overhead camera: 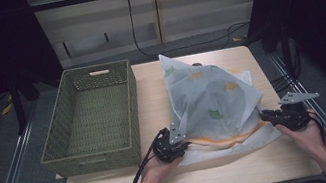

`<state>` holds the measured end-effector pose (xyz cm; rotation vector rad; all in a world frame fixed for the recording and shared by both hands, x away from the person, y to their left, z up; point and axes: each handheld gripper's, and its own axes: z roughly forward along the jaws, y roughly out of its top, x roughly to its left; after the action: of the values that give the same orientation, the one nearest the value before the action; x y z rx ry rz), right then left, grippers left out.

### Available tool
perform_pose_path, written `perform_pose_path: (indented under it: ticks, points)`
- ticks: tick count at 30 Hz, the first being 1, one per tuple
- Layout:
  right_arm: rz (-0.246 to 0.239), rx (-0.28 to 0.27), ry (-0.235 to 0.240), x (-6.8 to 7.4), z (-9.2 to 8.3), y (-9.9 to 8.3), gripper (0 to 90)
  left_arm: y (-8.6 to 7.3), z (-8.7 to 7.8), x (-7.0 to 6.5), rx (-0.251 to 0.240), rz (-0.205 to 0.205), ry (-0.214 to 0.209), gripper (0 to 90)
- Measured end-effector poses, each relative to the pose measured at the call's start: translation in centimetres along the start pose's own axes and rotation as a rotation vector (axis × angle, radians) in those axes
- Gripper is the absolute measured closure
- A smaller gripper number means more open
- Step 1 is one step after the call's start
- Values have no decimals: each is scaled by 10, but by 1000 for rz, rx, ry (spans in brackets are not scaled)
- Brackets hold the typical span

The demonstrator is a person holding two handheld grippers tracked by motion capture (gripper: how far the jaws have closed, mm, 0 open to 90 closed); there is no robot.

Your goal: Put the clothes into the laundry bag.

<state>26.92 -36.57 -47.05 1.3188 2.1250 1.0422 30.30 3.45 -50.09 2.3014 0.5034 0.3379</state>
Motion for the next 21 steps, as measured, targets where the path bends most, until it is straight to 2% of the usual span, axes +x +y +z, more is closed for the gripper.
perform_pose_path:
  ticks: [2, 4, 7, 8, 10, 11, 13, 14, 18, 19, 20, 21]
  points:
    - [5, -18, 17, 4, -4, 3, 762, 0, -2, -2, -5, 10, 13, 865]
    - [-14, -28, 36, 11, -4, 6, 756, 0, -10, -6, -18, 33, 29, 890]
    - [-25, -20, 73, 20, -3, 9, 745, 0, -28, -8, -124, 24, -9, 891]
    - [-30, -12, 75, 23, -1, 9, 740, 1, -35, -10, -143, 39, -12, 890]
    - [-38, 2, 90, 25, 3, 9, 722, -1, -41, -13, -188, 44, -73, 887]
    - [-44, 10, 95, 26, 4, 9, 719, -2, -42, -14, -193, 69, -119, 889]
    - [-56, 20, 104, 30, 6, 10, 708, -4, -41, -20, -173, 93, -112, 863]
    - [-62, 20, 106, 31, 7, 11, 701, -6, -38, -23, -153, 106, -135, 853]
    - [-78, 23, 140, 40, 10, 16, 690, -14, -23, -23, -76, 87, -138, 833]
    - [-88, 20, 148, 43, 11, 17, 687, -16, -21, -23, -71, 83, -153, 804]
    - [-95, 24, 153, 45, 11, 17, 686, -16, -23, -23, -40, 90, -171, 783]
    - [-100, 28, 160, 47, 11, 17, 683, -17, -24, -24, -39, 83, -173, 762]
